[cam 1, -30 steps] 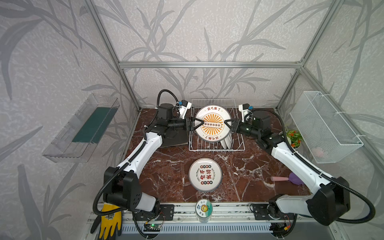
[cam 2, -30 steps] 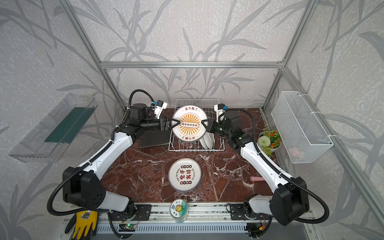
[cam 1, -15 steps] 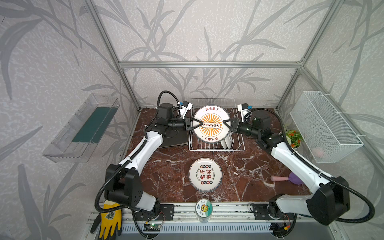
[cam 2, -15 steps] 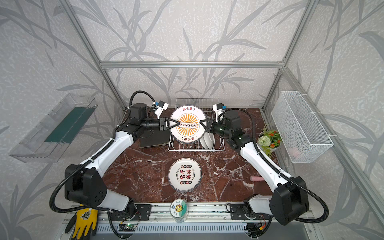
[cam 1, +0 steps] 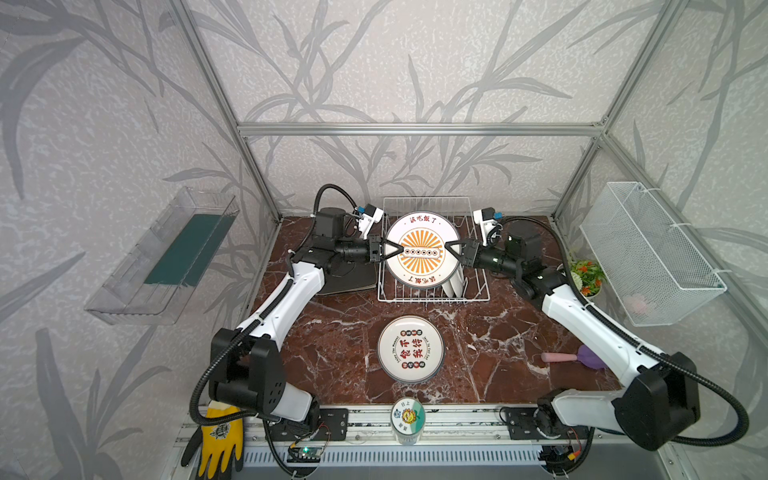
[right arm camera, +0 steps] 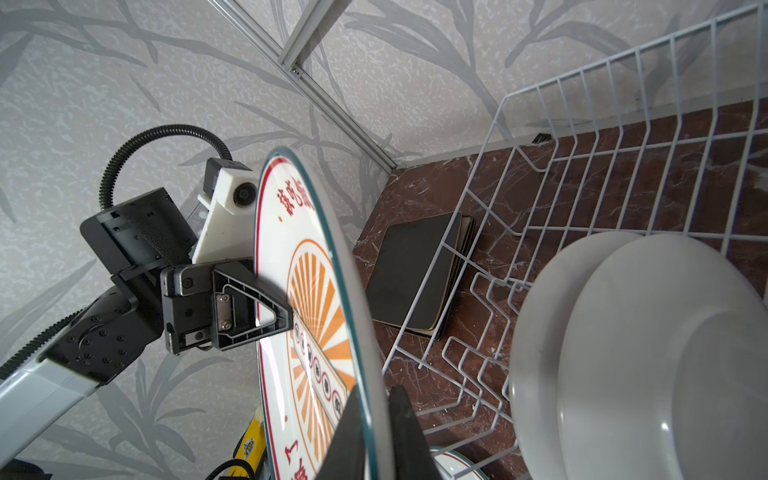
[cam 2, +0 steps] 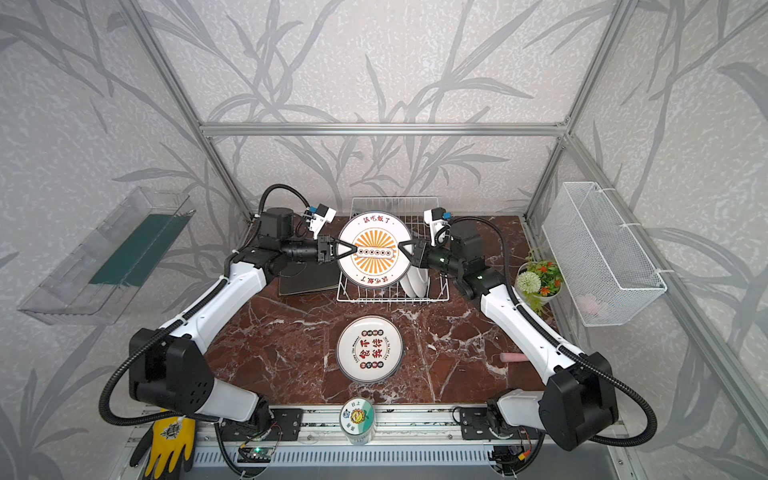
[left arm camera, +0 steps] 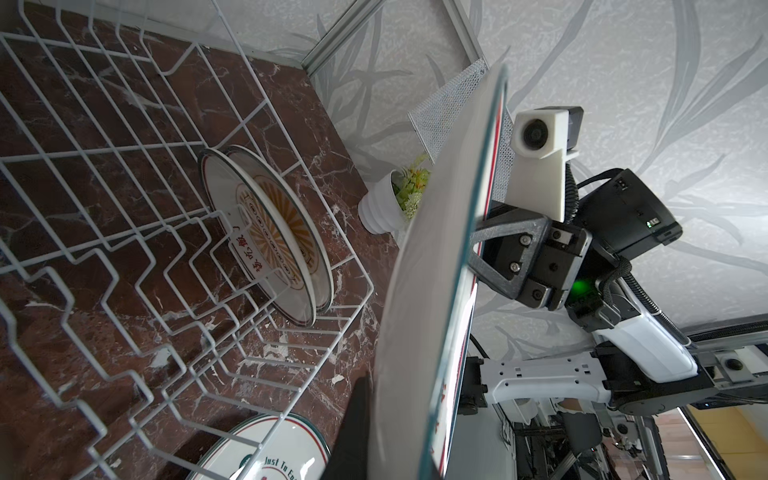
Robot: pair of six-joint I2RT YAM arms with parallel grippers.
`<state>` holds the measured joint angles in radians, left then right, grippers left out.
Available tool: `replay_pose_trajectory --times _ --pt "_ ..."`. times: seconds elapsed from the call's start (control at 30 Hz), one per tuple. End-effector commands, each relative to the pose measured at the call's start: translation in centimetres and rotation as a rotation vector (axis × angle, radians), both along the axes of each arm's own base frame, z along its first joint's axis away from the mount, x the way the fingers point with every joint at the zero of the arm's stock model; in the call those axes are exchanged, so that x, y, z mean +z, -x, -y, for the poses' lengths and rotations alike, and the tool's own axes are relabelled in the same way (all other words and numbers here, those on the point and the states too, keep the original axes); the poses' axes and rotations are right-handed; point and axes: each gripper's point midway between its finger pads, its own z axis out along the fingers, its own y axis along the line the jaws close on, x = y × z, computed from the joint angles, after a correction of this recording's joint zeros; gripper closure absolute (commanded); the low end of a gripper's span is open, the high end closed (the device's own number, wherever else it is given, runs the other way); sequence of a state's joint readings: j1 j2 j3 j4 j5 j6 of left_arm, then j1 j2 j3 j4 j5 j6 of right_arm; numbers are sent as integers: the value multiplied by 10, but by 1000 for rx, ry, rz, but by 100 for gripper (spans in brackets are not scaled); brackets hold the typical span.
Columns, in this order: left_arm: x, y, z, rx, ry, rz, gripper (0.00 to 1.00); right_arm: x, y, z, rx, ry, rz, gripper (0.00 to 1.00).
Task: Unload the plates from the dish rack
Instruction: 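Close the right gripper on the plate rim opposite the left gripper, then lower the patterned plate flat onto the red-text plate with the left gripper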
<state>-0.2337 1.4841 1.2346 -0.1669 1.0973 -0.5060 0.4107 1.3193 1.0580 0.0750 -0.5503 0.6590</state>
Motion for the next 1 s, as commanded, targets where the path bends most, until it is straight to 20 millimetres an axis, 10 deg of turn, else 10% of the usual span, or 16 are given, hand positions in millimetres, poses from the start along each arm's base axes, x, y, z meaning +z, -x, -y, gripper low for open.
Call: replay_pose_trajectory --times 0.0,0.33,0.97 --pt "22 9 4 -20 48 36 100 9 6 -2 26 26 29 76" --pt "21 41 -12 37 -13 -52 100 23 20 27 -57 201 141 1" --pt "-83 150 -45 53 -182 -374 100 -16 91 64 104 573 245 1"
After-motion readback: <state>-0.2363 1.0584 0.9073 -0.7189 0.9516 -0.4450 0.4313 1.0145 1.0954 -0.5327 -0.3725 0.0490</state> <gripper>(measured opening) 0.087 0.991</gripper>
